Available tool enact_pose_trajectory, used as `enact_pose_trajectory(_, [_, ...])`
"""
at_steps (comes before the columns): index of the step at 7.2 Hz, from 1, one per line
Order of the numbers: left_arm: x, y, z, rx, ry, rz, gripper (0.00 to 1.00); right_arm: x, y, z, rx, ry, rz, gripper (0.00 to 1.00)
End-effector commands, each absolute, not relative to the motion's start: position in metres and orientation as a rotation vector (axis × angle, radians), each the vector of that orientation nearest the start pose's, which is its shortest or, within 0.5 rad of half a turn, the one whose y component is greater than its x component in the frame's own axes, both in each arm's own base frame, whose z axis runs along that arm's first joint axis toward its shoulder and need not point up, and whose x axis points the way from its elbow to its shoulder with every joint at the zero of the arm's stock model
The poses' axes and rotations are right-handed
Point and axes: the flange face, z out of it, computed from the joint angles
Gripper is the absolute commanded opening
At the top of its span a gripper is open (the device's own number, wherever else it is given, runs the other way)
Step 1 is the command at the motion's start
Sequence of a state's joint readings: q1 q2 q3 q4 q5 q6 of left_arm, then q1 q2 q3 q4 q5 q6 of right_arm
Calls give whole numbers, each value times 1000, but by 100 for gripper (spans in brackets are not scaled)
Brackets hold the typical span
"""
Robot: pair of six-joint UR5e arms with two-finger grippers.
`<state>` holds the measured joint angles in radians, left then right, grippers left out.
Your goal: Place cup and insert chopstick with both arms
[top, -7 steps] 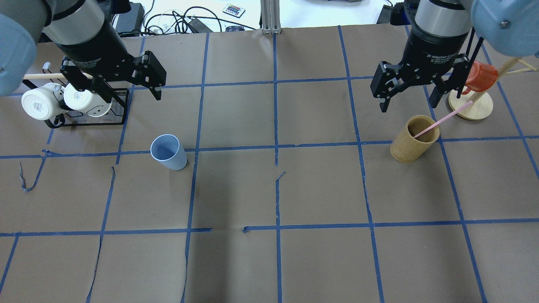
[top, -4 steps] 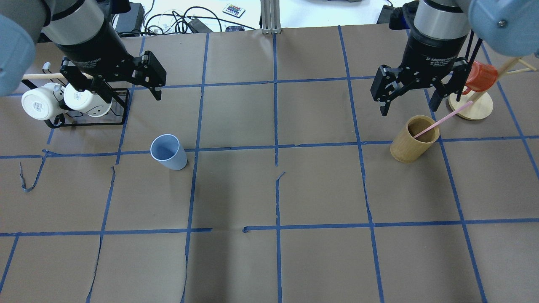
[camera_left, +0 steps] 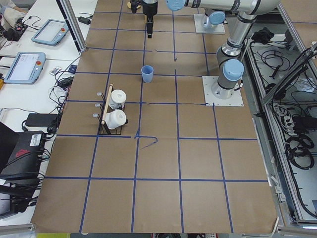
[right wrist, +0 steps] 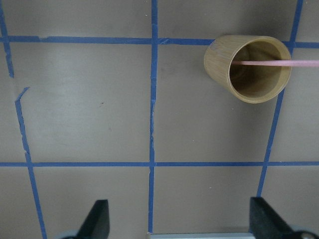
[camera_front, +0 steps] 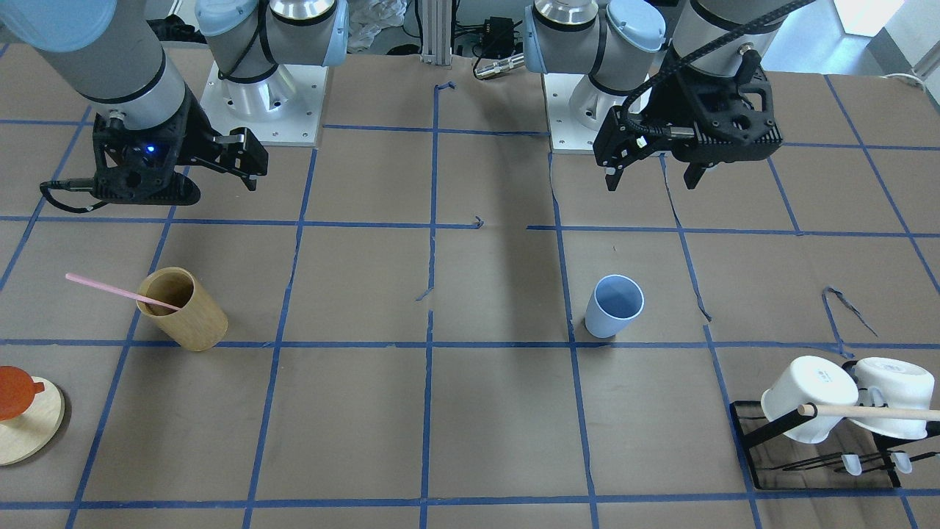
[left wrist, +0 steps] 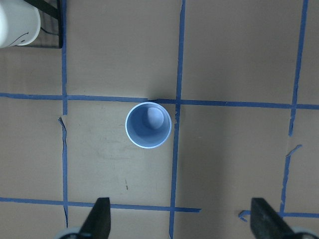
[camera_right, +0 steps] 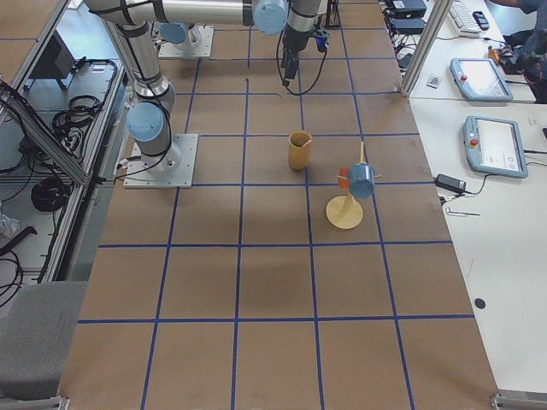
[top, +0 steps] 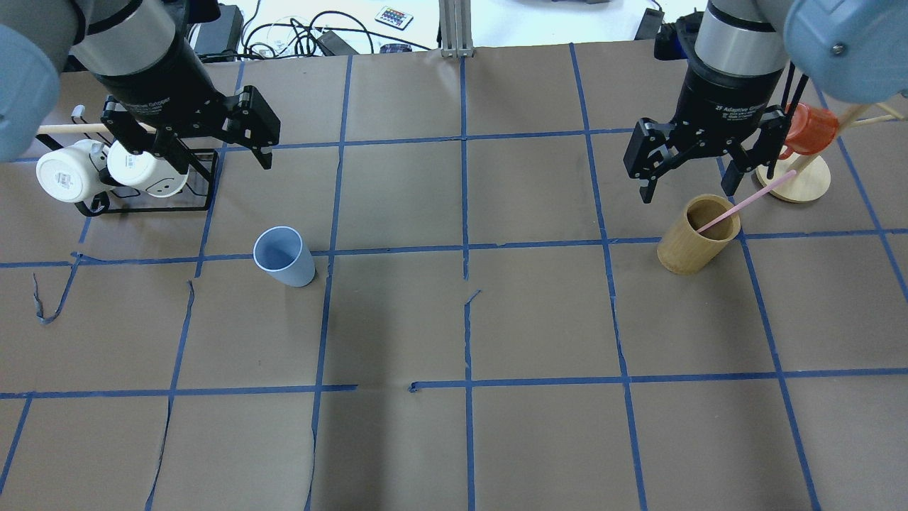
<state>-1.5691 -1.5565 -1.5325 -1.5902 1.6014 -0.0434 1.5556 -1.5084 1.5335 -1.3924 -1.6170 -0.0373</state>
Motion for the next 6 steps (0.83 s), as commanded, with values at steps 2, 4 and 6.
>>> enact_pose_trajectory(2, [-128,-488,513,-61,3107,-56,100,126,-494,462,-51,3153,326,100])
enact_pose_trajectory(4, [-129,-488,511,-58,3113,-51,100,125,-494,465,-48,3151,316,100])
enact_pose_trajectory(6, [-128,-488,506,-44,3114,-39,100,126,-494,465,-65,3152,317,100])
